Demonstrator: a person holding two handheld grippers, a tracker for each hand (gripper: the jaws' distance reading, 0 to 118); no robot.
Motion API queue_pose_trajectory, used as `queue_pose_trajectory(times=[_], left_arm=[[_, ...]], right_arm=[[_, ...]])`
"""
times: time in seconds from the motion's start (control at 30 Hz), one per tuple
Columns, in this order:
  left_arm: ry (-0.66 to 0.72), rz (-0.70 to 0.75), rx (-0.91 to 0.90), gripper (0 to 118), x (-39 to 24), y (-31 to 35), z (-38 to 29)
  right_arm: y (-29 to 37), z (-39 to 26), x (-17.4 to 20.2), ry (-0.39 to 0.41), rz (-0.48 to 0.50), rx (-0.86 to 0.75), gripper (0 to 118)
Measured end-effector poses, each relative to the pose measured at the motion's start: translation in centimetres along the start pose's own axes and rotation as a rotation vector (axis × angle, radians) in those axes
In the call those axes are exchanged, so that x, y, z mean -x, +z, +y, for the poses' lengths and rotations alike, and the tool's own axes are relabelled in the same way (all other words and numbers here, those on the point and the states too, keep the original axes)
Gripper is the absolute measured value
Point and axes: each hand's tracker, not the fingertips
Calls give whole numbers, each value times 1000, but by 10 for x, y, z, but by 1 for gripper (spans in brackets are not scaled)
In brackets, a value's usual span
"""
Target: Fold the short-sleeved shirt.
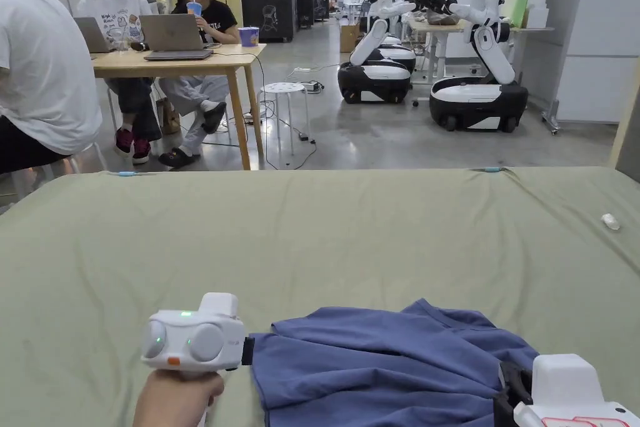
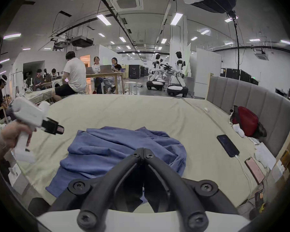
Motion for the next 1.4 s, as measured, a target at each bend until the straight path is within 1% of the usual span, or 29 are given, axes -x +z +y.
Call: queue_pose_trajectory(times=[0.1, 0.17, 0.2, 0.23, 0.27, 0.3, 0.33, 0.4, 0.43, 0.47, 0.5, 0.53, 0.57, 0.6, 0.63, 0.67, 0.8, 0.9, 0.93, 1.0, 1.03, 1.13, 1.17, 1.2, 1.23, 1.27, 1.3, 1.33, 1.4], left_arm=[[15, -73, 27, 0, -2, -30, 13], [-17, -31, 26, 0, -8, -47, 13], [-32, -16, 21, 14, -11, -55, 14], [-37, -21, 15, 41, -13, -61, 14], [-38, -28, 19, 86, -14, -68, 14], [-40, -33, 35, 111, -15, -74, 13], [-38, -29, 48, 118, -15, -79, 11], [-48, 5, 66, 102, -18, -90, 8], [-62, -2, 88, 97, -20, -95, 5], [-61, -8, 81, 97, -20, -97, 2], [-72, 8, 66, 94, -23, -94, 0], [-71, 3, 64, 85, -25, -90, 0], [-69, -15, 56, 67, -27, -84, -1], [-92, -22, 24, 40, -31, -73, -3], [-137, 1, -23, 5, -36, -67, -7], [-170, 30, -43, 1, -39, -64, -10], [-147, 20, -106, 1, -33, -45, -14], [-138, -8, -153, 1, -29, -24, -9], [-115, -57, -166, 1, -30, -17, -7], [-123, -57, -179, 1, -33, -9, -4], [-122, -62, -180, 1, -33, -7, -3], [-86, -86, -184, 1, -32, -5, -2], [-83, -82, -187, 1, -32, -4, -3], [-84, -82, -188, 1, -32, -4, -4], [-81, -79, -185, 1, -32, -4, -4], [-78, -79, -183, 1, -32, -5, -4], [-78, -79, -179, 1, -32, -5, -4], [-77, -77, -175, 1, -32, -5, -4], [-81, -73, -167, 1, -32, -8, -5]], right_arm=[[-12, -1, -7, -9, -12, 11, 1], [-20, -4, -12, -14, -16, 19, 1], [-25, -5, -14, -13, -21, 28, 1], [-29, -5, -16, -11, -24, 35, 1], [-31, -6, -18, -12, -28, 40, 1], [-34, -7, -20, -16, -34, 43, 1], [-36, -7, -22, -21, -38, 45, 1], [-41, -10, -25, -26, -42, 52, 1], [-43, -12, -27, -26, -45, 58, 1], [-46, -13, -28, -23, -49, 66, 1], [-49, -14, -31, -20, -55, 76, 1], [-52, -15, -34, -18, -62, 85, 1], [-54, -14, -39, -20, -75, 96, 1], [-59, -13, -45, -25, -92, 109, 1], [-64, -11, -51, -27, -101, 118, 1], [-68, -9, -58, -27, -112, 127, 1], [-92, 10, -98, -64, -157, 157, 1], [-117, 24, -135, -151, -198, 183, 1], [-127, 28, -146, -159, -199, 202, 1], [-150, 35, -158, -146, -205, 241, 1], [-161, 37, -161, -145, -187, 251, 1], [-196, 38, -163, -127, -76, 351, 1], [-209, 36, -163, -137, -39, 381, 2], [-219, 33, -162, -140, -35, 383, 10], [-229, 32, -163, -149, -21, 389, 29], [-238, 30, -162, -154, -12, 414, 67], [-246, 28, -161, -156, -1, 435, 87], [-252, 26, -158, -162, 20, 459, 98], [-263, 17, -156, -174, 18, 495, 98]])
